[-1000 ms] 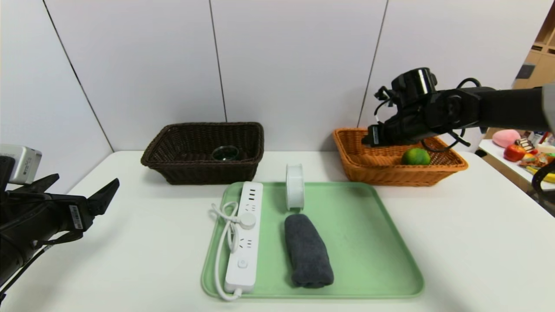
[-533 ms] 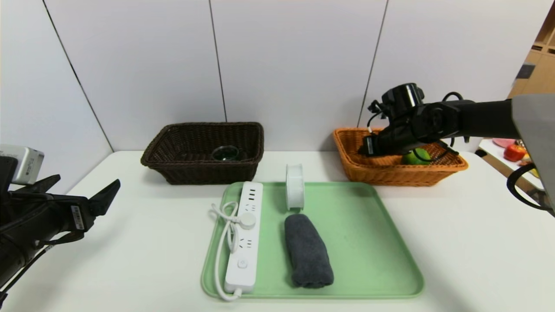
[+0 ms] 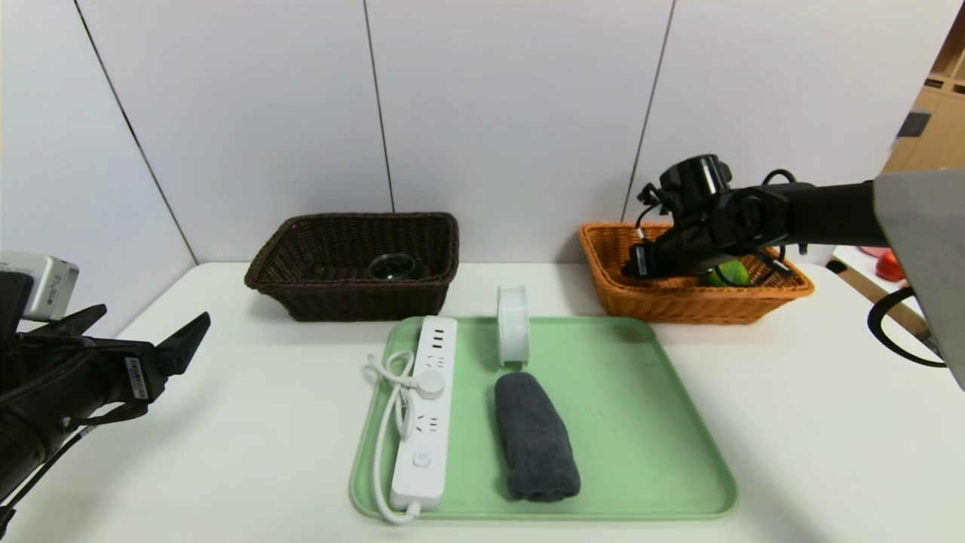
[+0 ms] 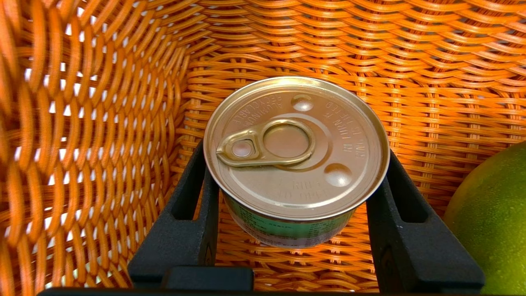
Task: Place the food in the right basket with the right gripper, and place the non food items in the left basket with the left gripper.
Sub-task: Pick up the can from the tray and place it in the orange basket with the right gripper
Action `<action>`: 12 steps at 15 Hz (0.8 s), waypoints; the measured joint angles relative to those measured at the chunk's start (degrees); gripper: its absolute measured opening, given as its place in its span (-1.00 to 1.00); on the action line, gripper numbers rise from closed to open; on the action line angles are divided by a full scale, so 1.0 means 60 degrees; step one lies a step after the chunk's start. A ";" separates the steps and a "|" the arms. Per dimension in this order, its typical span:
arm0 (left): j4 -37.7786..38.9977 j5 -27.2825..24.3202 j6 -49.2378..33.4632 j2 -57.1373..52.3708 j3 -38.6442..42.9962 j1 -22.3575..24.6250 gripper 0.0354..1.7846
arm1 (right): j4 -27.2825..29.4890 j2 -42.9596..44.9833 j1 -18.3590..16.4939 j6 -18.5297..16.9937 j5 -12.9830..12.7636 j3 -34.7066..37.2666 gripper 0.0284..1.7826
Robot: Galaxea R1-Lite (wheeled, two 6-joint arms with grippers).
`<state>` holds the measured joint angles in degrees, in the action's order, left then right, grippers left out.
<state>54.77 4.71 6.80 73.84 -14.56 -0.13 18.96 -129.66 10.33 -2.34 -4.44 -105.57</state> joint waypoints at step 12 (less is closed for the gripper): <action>0.0000 0.0000 -0.0014 0.0073 -0.0008 0.0000 0.89 | -0.0276 -0.0189 -0.0004 -0.0030 -0.0142 -0.0156 0.08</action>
<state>54.77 4.71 6.72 74.28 -14.60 -0.13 17.30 -130.79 10.30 -2.52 -5.29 -106.51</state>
